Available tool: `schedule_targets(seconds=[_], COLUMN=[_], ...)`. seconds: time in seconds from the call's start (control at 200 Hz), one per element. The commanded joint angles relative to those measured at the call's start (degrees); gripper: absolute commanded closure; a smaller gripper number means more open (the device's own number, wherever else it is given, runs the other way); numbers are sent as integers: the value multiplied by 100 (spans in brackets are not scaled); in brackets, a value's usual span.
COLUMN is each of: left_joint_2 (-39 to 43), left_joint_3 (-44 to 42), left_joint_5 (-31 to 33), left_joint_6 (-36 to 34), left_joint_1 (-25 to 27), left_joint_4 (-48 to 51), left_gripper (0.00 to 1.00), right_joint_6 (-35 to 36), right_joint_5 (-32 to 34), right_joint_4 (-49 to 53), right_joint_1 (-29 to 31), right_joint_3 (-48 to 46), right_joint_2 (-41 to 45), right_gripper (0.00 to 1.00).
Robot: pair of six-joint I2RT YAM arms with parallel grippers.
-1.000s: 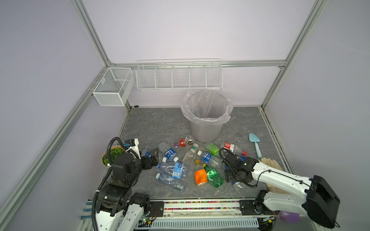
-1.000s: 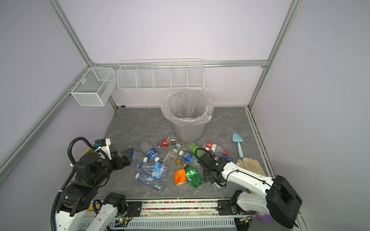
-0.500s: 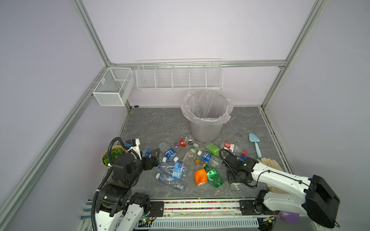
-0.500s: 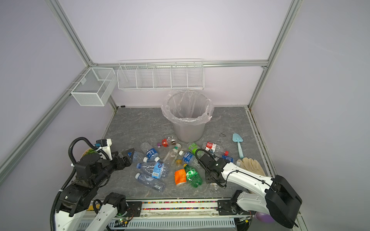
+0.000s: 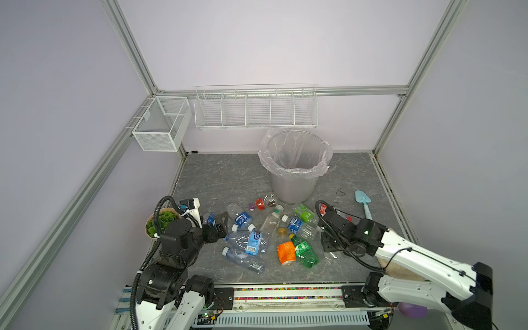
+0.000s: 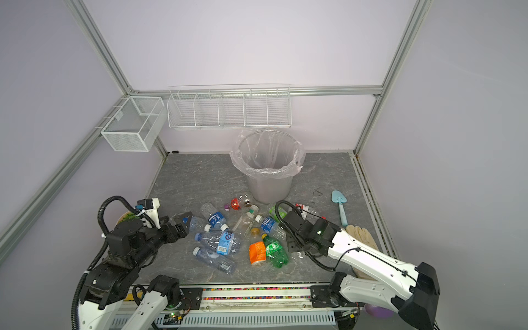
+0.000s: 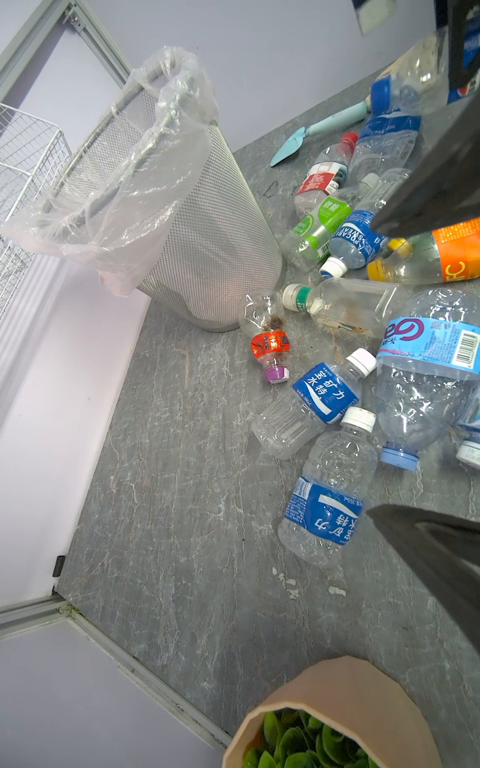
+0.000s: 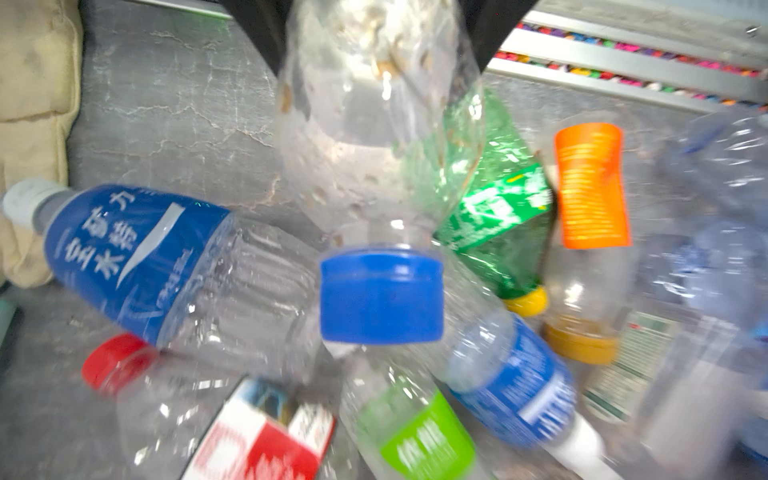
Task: Throw the plastic bottles in the bin
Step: 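Grasp the blue-capped clear bottle with the right gripper and lift, then carry the blue-capped bottle over the bin and open the right gripper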
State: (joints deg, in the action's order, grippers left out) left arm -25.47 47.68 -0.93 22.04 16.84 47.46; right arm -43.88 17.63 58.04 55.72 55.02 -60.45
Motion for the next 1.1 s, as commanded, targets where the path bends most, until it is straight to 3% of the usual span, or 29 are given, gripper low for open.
schedule_targets(seconds=[0.0, 0.49, 1.095], left_joint_2=[49, 24, -4], left_joint_3=[-40, -50, -67], left_joint_5=[-3, -74, -110], left_joint_6=[39, -7, -30], left_joint_1=[25, 24, 25], left_joint_4=[88, 55, 17], left_gripper=[1, 1, 1], right_joint_6=[127, 1176, 1700], right_joint_5=[430, 671, 765], right_joint_4=[511, 139, -871], right_joint_1=[228, 487, 485], right_joint_3=[597, 2716, 3533], right_joint_2=[216, 601, 1245], right_gripper=[63, 65, 66])
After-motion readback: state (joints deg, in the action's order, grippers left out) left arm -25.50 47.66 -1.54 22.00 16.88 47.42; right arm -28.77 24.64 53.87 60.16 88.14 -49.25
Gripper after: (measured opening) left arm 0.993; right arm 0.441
